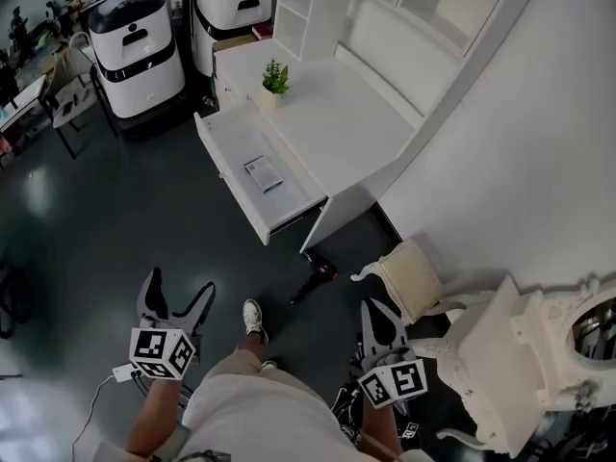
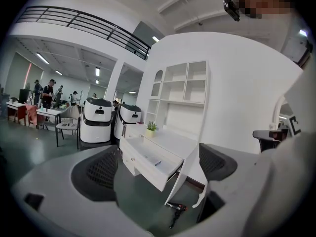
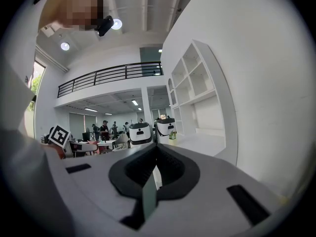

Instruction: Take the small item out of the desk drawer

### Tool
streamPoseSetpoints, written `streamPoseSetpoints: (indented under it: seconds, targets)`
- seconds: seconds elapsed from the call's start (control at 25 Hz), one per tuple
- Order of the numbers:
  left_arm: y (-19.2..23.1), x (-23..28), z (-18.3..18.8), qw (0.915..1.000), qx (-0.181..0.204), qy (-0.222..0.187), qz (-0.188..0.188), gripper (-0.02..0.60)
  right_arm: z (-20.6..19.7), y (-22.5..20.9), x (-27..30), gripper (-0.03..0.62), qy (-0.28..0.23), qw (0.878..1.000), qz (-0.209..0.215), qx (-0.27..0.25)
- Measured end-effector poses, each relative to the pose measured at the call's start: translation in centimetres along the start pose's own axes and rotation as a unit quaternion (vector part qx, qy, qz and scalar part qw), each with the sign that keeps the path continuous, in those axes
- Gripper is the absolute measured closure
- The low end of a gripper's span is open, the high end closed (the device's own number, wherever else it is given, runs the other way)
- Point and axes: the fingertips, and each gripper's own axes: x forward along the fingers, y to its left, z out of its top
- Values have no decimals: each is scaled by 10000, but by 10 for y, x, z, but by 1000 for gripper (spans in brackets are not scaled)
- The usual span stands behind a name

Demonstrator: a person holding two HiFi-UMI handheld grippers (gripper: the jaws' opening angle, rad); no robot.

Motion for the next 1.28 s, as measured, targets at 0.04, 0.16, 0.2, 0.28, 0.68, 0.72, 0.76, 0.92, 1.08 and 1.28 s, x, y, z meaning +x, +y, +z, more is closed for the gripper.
streamPoseSetpoints:
  seconds: [0.04,0.16,0.2,0.28,0.68,0.72,0.76,0.92,1.08,1.28]
  targets:
    - [2,13,-3,10000,-40,29,-22,83,0,-5,11,585,14,10000,-12,-17]
    - [7,61,-6,9997,-180,131,-131,83,8,-23,48,585,67,9999,-53,-72]
    - [7,79,-5,9995,-219,151,-180,83,11,-28,62,585,96,9999,-51,-90]
    - [7,116,1,9992,-241,147,-279,83,19,-37,92,585,167,9997,-11,-162]
    - [12,253,-13,9942,-562,624,-667,83,48,-74,195,585,415,9983,-175,-367]
    - [12,263,-15,9939,-563,671,-675,83,48,-78,199,585,444,9982,-196,-362]
    - [12,271,-16,9937,-560,709,-670,83,48,-82,204,585,476,9980,-204,-353]
    - [10,297,-21,9931,-539,852,-593,84,53,-96,225,585,520,9980,-132,-335]
    - [5,320,-28,9934,-625,909,-319,84,59,-116,249,585,494,9980,199,-339]
    - [-7,354,-38,9940,-529,958,100,84,64,-142,283,585,514,9941,889,-353]
